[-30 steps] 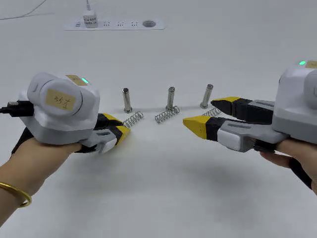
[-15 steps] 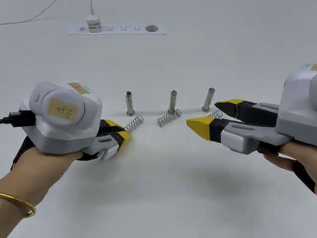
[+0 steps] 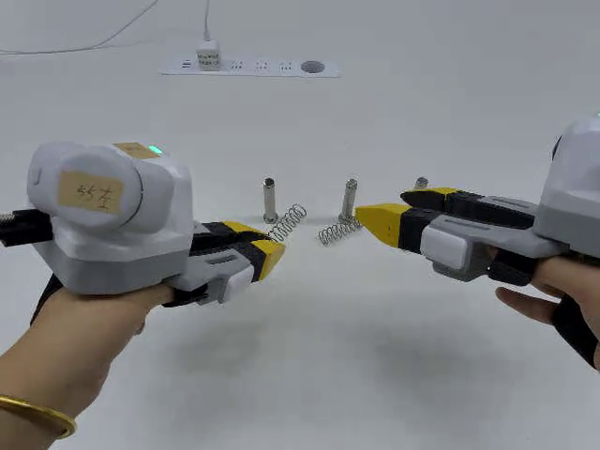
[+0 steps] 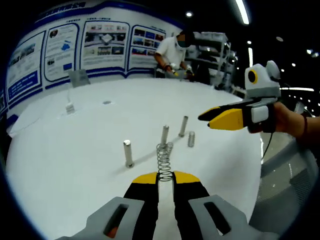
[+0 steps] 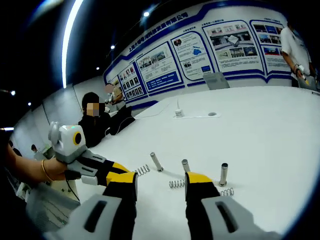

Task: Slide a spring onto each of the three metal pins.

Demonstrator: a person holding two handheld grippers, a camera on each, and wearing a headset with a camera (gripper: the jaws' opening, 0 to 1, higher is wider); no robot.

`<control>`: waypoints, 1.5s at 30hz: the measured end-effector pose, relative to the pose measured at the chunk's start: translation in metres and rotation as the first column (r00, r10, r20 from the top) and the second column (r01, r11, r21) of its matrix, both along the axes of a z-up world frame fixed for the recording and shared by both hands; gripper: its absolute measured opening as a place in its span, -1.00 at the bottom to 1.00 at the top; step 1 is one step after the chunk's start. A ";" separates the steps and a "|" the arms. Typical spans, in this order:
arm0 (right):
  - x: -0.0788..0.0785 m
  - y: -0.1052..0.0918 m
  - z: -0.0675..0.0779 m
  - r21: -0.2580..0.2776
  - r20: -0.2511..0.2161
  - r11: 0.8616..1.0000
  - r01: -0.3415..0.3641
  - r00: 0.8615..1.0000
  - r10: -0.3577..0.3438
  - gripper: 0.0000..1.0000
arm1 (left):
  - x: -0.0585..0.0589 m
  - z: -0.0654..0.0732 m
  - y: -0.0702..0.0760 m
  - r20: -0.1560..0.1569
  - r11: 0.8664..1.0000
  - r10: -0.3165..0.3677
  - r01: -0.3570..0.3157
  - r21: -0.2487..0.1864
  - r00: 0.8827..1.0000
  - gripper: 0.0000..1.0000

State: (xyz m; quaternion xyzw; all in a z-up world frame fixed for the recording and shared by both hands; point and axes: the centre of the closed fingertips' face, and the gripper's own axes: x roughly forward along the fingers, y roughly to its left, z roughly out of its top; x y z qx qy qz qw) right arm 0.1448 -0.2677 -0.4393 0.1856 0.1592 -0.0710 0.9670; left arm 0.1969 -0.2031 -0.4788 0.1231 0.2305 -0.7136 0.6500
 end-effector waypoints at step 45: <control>0.034 0.049 0.022 0.488 0.204 0.862 -0.136 0.978 0.039 -0.75 | -0.030 0.052 0.007 -0.026 0.960 -0.033 0.024 -0.280 0.999 -0.81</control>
